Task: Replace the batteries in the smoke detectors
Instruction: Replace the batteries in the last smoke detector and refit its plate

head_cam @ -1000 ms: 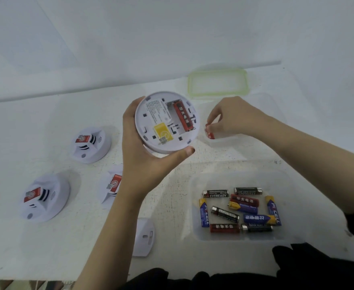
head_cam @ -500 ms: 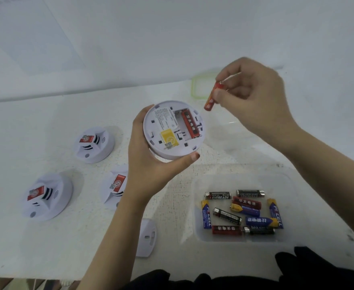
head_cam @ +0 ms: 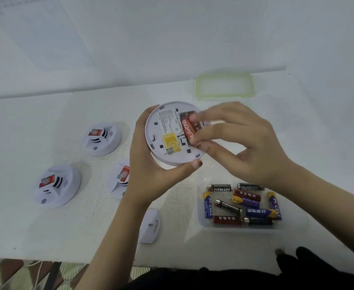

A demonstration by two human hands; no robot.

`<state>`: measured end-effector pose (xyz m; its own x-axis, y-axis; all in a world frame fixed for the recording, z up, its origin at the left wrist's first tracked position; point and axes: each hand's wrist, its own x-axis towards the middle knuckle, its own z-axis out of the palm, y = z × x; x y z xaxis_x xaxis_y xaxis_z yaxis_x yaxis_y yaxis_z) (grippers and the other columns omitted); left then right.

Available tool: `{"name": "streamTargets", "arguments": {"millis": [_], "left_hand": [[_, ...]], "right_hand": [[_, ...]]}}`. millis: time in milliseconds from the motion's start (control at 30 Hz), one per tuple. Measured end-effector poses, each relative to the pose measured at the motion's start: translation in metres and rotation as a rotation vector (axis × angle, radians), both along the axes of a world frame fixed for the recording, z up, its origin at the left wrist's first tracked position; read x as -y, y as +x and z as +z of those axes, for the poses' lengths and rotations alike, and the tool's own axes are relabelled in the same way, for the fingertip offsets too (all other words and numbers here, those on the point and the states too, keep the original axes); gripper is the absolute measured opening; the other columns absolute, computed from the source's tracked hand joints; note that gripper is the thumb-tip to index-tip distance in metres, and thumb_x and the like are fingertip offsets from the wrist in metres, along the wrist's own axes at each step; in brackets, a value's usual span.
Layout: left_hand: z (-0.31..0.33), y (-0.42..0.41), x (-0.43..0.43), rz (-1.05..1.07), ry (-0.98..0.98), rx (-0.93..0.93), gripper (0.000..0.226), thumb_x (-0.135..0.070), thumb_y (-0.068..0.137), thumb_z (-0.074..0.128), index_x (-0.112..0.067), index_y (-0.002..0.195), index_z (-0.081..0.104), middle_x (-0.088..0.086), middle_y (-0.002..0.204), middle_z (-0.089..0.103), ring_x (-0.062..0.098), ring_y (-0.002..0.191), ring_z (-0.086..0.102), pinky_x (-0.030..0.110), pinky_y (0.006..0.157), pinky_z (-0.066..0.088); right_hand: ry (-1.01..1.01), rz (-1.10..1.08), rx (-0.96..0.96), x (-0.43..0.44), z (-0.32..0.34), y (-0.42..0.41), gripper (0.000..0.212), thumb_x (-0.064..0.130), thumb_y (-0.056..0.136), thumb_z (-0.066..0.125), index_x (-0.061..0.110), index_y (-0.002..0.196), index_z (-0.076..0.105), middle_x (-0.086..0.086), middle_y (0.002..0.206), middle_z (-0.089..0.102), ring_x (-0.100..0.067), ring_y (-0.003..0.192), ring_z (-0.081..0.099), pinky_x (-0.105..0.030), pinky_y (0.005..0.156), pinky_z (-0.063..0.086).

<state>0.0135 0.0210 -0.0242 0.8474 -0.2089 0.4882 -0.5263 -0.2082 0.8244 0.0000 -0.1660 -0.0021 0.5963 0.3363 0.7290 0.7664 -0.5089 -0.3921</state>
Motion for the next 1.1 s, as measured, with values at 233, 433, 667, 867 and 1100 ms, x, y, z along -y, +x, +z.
{"name": "streamTargets", "arguments": {"millis": [233,433,667,867,1100], "left_hand": [[0.007,-0.023,-0.007,-0.036,0.011,0.032,0.085,-0.021,0.062,0.078,0.002,0.129,0.032,-0.003,0.126,0.046,-0.001,0.121,0.049,0.015,0.097,0.042],[0.004,-0.043,-0.023,-0.035,0.043,0.048,0.086,-0.011,0.06,0.081,-0.002,0.129,0.03,-0.029,0.127,0.045,-0.005,0.122,0.047,0.011,0.096,0.041],[0.006,-0.058,-0.046,-0.021,0.054,0.067,0.089,-0.007,0.058,0.08,-0.022,0.13,0.029,-0.037,0.129,0.043,-0.009,0.125,0.044,0.008,0.096,0.04],[0.002,-0.066,-0.079,0.03,0.118,0.016,0.093,-0.023,0.057,0.086,-0.024,0.132,0.031,-0.037,0.127,0.042,-0.007,0.124,0.046,0.007,0.095,0.04],[0.002,-0.072,-0.136,0.026,0.237,-0.112,0.104,-0.03,0.048,0.092,-0.028,0.135,0.035,-0.04,0.126,0.045,-0.011,0.121,0.046,0.003,0.088,0.04]], "right_hand": [[0.327,0.227,-0.8,-0.011,0.009,-0.017,0.063,0.032,0.082,0.067,0.032,0.139,0.041,0.004,0.125,0.062,-0.017,0.111,0.062,-0.042,0.094,0.051],[0.491,0.257,-0.948,-0.029,0.016,-0.034,0.067,0.01,0.081,0.068,0.029,0.139,0.042,-0.004,0.109,0.07,-0.024,0.084,0.072,-0.036,0.068,0.06],[0.52,0.24,-0.931,-0.055,0.009,-0.047,0.065,-0.001,0.083,0.066,0.03,0.137,0.047,-0.003,0.12,0.065,-0.023,0.087,0.072,-0.039,0.07,0.059],[0.557,0.196,-0.918,-0.087,-0.001,-0.057,0.064,-0.004,0.084,0.064,0.029,0.136,0.047,-0.003,0.115,0.067,-0.026,0.091,0.07,-0.044,0.07,0.059],[0.5,0.169,-0.944,-0.13,-0.016,-0.064,0.055,0.015,0.091,0.06,0.037,0.137,0.043,-0.006,0.11,0.069,-0.03,0.092,0.068,-0.046,0.08,0.057]]}}
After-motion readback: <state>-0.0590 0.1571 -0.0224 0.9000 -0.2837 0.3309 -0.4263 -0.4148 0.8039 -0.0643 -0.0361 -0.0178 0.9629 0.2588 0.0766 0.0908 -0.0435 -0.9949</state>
